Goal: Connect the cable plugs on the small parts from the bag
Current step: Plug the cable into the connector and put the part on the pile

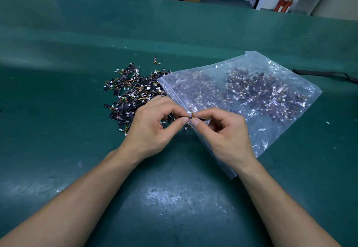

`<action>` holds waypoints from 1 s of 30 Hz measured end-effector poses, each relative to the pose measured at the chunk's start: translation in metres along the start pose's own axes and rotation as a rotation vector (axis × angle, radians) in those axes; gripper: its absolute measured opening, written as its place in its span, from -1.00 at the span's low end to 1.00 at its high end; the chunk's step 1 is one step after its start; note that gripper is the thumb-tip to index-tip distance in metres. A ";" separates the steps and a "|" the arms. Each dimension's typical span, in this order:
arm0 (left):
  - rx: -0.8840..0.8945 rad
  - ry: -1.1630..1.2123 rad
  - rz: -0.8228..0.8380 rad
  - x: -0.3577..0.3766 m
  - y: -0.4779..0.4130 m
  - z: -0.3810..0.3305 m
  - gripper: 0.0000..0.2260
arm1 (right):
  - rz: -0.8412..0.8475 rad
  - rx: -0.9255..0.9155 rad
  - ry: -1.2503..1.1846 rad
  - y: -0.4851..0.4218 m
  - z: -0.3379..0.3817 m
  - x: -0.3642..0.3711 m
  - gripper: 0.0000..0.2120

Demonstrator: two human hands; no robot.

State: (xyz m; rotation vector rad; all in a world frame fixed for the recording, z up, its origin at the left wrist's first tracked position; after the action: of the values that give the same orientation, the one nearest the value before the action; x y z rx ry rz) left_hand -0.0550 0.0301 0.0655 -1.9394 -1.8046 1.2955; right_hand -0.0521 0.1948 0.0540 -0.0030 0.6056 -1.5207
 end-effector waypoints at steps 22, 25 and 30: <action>0.059 -0.065 -0.002 -0.001 -0.001 -0.005 -0.90 | -0.019 -0.048 -0.006 -0.002 -0.003 -0.004 -0.84; 0.072 -0.089 -0.019 -0.003 -0.001 -0.005 -0.88 | -0.025 -0.029 -0.019 -0.001 -0.004 -0.006 -0.83; 0.086 -0.081 -0.017 -0.004 -0.002 -0.006 -0.91 | -0.021 -0.091 0.019 -0.002 0.000 -0.005 -0.90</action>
State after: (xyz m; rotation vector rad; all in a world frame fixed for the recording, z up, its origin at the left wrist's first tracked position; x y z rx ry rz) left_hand -0.0515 0.0298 0.0721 -1.8491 -1.7664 1.4407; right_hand -0.0539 0.1989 0.0568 -0.0653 0.6915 -1.5139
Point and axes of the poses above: each hand's wrist, its own y-axis away from the middle knuckle, its own x-axis out of the palm, z = x × y, the point moved 8 cm from there along -y, towards the middle knuckle, and after that the axes turned 2 degrees about x, right-handed, at the moved point
